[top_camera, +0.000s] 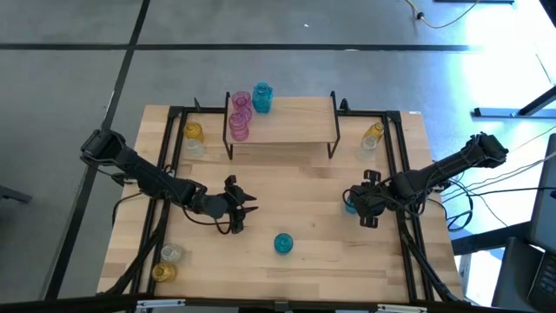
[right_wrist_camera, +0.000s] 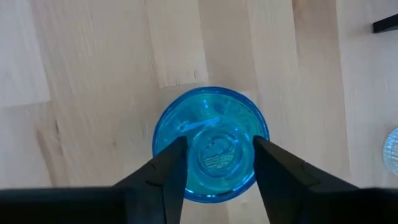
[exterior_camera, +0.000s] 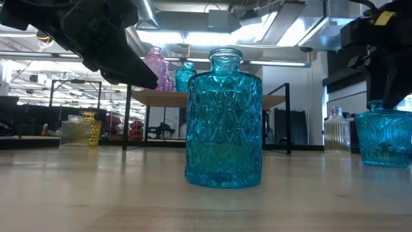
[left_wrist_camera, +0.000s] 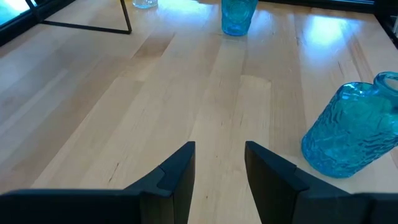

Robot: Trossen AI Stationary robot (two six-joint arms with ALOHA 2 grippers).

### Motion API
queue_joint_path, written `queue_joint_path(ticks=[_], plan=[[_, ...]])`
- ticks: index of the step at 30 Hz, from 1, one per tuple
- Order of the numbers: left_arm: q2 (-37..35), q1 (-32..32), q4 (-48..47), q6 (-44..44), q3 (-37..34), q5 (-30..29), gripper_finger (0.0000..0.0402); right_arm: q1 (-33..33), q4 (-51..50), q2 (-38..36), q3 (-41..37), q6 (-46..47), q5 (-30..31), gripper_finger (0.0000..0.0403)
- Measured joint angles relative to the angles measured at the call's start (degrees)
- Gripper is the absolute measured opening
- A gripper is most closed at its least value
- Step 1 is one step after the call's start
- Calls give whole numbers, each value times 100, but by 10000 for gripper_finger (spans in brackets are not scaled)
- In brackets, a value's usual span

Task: Sort vases onto shelf
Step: Put the right blue flower vase on the shelf aligned with the other blue flower vase

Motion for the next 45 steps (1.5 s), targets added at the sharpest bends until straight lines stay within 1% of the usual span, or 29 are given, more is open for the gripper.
queue_joint_path(ticks=[7, 17, 21, 25, 32, 35, 38, 45], plan=[[0, -1, 0, 2, -1, 0, 133, -1, 33, 0, -4, 37, -2, 165], [0, -1, 0, 2, 0, 0, 133, -1, 68, 4, -7, 154, -63, 216], [0, -1, 0, 2, 0, 0, 133, -1, 66, 4, -7, 67, -11, 224], [0, 0, -1, 2, 0, -2, 133, 0, 45, 4, -11, 0, 103, 207], [0, 1, -2, 2, 0, -2, 133, 1, 56, 4, -10, -4, 152, 135], [0, 0, -1, 4, 1, -2, 133, 1, 89, 4, -7, -89, 206, 112], [0, 1, 0, 4, -1, -2, 133, 1, 175, 4, -11, -172, 303, 107], [0, 0, 0, 4, -1, -3, 133, 0, 336, 18, 299, -425, 577, 120]])
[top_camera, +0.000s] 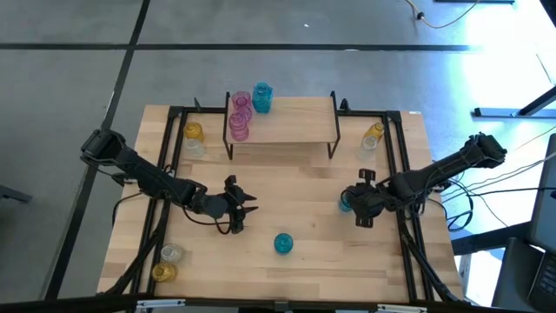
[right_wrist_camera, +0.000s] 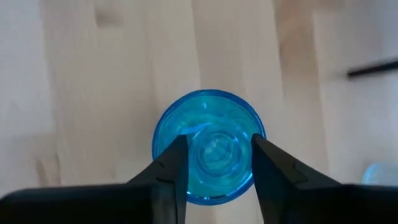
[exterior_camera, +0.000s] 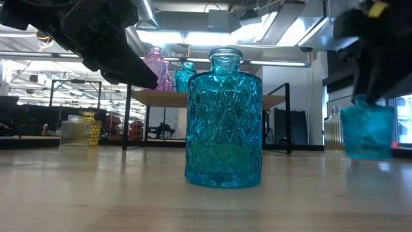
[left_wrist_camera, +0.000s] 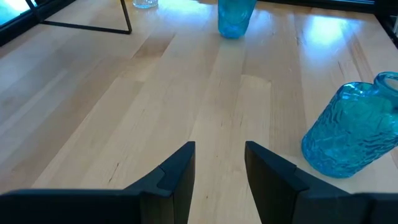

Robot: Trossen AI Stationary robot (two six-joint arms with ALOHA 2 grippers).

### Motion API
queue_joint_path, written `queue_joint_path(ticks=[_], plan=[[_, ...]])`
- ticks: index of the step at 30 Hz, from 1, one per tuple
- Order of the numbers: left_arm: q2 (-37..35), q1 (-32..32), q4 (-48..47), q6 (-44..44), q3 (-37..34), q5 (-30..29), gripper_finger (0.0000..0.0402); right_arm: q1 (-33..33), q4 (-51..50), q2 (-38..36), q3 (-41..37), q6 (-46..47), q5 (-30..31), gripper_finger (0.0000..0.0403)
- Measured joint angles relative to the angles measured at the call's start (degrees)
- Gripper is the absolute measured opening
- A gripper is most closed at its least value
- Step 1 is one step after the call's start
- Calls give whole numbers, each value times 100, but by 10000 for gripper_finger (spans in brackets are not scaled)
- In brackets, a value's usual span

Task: Sort vases onto shelf
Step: Put the right blue flower vase on the shelf aligned with the other blue flower vase

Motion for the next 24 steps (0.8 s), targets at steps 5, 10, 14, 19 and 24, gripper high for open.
queue_joint_path(ticks=[5, 10, 14, 19, 24], plan=[[0, 1, 0, 2, -1, -1, 133, 1, 162, -3, 238, -305, 333, 121], [0, 1, -1, 2, 1, 0, 133, -1, 660, -3, 333, -703, 663, 121], [0, -1, 0, 2, 2, -1, 133, -71, 1137, -3, 344, -962, 698, 121], [0, 0, -2, 7, 0, -1, 133, -487, 1327, 31, 348, -1090, 506, 121], [0, 1, -2, 7, 1, -1, 133, -998, 1707, 310, 348, -1443, 79, 122]])
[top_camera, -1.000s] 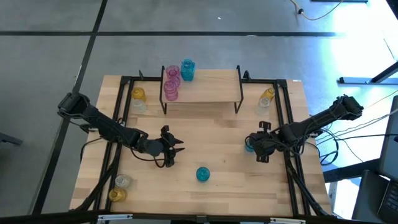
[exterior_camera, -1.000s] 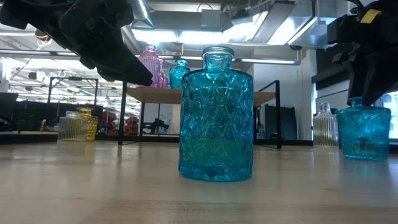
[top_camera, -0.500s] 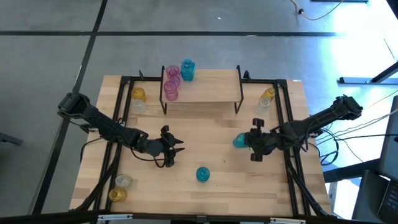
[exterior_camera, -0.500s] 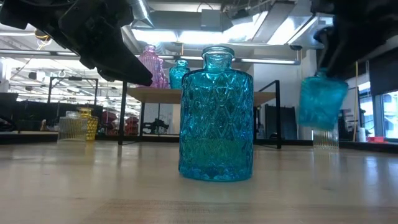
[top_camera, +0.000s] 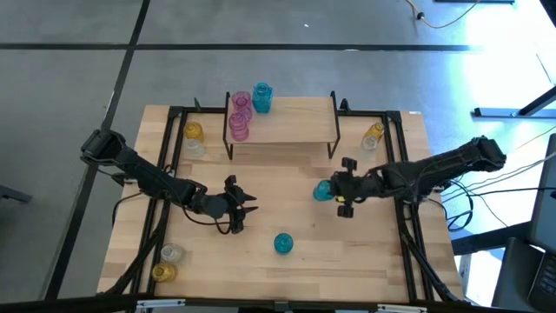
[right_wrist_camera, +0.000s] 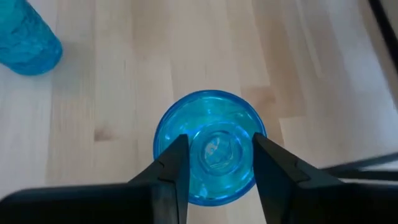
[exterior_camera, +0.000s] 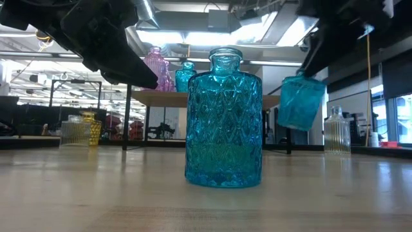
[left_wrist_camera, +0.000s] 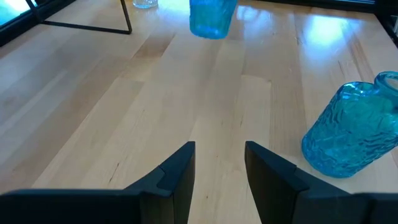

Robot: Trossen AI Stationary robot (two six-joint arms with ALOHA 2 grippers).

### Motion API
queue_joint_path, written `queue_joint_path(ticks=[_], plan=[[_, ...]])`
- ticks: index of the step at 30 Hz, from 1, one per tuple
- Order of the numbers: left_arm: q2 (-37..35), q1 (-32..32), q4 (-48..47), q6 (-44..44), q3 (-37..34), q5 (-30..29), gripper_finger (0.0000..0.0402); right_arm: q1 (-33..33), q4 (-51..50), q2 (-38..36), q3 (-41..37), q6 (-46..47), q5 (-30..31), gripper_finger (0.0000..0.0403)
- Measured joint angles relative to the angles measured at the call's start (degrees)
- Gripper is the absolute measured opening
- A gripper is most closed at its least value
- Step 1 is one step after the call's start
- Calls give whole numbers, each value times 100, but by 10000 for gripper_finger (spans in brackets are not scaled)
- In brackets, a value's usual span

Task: Sort vases onto shelf
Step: Put the right blue flower vase on the shelf aligned with the other blue flower vase

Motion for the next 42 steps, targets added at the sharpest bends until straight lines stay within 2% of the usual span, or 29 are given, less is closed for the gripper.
queue_joint_path(ticks=[7, 15, 24, 29, 36, 42], plan=[[0, -2, 0, 2, -2, 0, 133, -493, 409, 734, 2, -429, -651, 122], [0, -2, 2, 130, -1, -12, 133, -540, 794, 1149, 9, -554, -758, 127], [0, 0, 2, 149, -2, -24, 133, -537, 763, 1140, 9, -828, -806, 209], [0, 0, 2, 153, -1, -24, 133, -537, 819, 832, -32, -852, -1109, 229], [0, 0, -10, 156, -2, -22, 133, -540, 1973, 162, -899, -953, -1111, 231], [0, 14, 22, 257, 0, -32, 133, -586, 3815, -7, -2011, -842, -1047, 231]])
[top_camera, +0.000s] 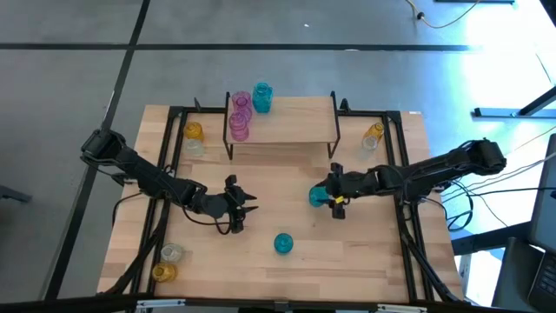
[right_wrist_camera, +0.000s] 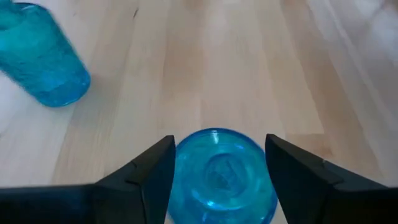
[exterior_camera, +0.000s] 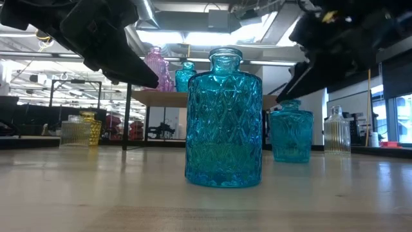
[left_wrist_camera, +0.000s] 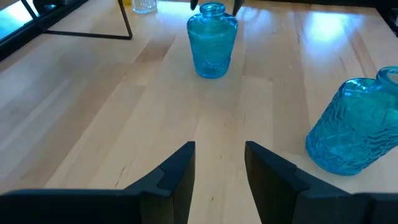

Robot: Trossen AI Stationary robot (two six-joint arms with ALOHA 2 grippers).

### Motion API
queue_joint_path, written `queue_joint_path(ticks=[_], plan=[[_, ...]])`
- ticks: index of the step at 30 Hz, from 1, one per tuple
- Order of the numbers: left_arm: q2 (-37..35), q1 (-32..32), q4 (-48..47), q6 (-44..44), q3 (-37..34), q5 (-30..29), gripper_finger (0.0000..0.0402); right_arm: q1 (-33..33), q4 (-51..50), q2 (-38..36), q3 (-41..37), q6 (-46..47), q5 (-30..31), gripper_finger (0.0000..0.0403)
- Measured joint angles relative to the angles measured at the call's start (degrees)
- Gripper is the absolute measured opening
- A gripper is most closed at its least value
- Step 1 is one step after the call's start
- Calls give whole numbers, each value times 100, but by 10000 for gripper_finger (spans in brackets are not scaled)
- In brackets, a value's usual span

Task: Sort vases onto shelf
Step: Put the right blue flower vase on the shelf aligned with the other blue flower vase

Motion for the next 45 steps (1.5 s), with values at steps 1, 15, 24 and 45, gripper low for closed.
queue_joint_path(ticks=[1, 15, 24, 45], plan=[[-1, 2, 0, -1, -2, 0, 133, 4, 184, 2, -116, 10, 21, 231], [0, 100, 4, 3, -1, 49, 133, 9, 661, 20, -442, 120, -8, 198], [-1, 100, -2, 3, -1, 50, 133, 9, 792, 255, -415, 87, 196, 112], [0, 100, 19, 3, -1, 43, 133, 7, 572, 308, 398, -427, 441, 122]])
